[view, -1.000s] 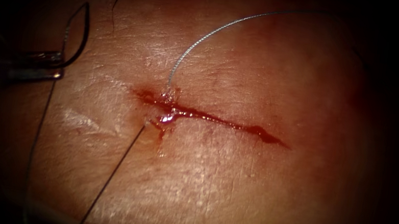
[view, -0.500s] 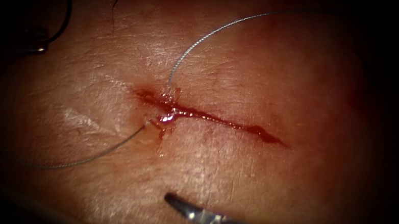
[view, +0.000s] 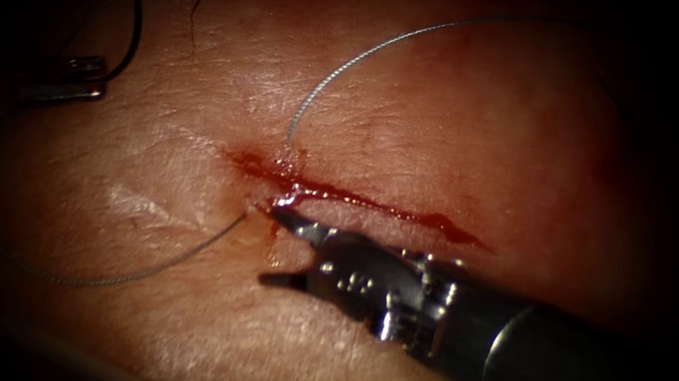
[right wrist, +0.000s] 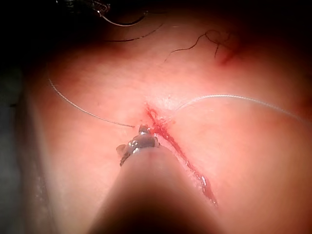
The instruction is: Wound Closure
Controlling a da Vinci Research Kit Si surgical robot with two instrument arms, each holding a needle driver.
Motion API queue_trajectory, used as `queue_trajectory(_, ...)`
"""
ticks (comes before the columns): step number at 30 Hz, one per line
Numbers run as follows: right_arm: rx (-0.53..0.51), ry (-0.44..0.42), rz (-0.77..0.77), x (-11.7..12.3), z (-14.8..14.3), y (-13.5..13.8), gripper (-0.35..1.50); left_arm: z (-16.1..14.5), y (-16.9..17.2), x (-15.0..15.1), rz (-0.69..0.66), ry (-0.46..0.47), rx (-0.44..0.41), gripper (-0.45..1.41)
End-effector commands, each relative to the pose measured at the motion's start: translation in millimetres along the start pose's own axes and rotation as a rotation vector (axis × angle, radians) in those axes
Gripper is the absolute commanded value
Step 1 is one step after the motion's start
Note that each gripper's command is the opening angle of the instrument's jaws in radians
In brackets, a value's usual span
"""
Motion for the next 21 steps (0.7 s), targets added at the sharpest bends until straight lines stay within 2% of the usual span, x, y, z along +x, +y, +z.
queue_trajectory(1,0.008,0.009,-0.01,0.4,1.6,-0.7,1.36,0.0,0.7,-0.8,-0.004,-0.002,-0.003,-0.45)
queue_trajectory(6,0.012,0.008,-0.029,0.9,2.9,-0.4,1.26,0.1,0.8,-0.8,-0.004,-0.002,-0.002,-0.45)
queue_trajectory(14,-0.003,0.017,-0.035,1.7,4.8,0.1,1.21,0.1,0.9,-0.9,-0.003,-0.003,-0.001,-0.45)
queue_trajectory(17,-0.001,0.014,-0.041,1.7,5.1,0.3,0.99,0.1,1.0,-0.8,-0.009,-0.001,-0.003,-0.45)
queue_trajectory(18,0.003,0.01,-0.041,1.6,5.1,0.4,0.83,0.1,1.0,-0.8,-0.009,-0.001,-0.003,-0.45)
queue_trajectory(19,0.025,-0.002,-0.042,1.1,4.7,0.4,-0.05,0.1,1.0,-0.8,-0.009,-0.002,-0.003,-0.45)
queue_trajectory(20,0.054,-0.041,-0.04,0.6,4.3,0.7,-0.35,0.1,1.1,-0.8,-0.01,-0.002,-0.003,-0.45)
queue_trajectory(21,0.045,-0.072,-0.041,0.2,4.0,0.8,-0.35,0.1,1.1,-0.8,-0.01,-0.002,-0.003,-0.45)
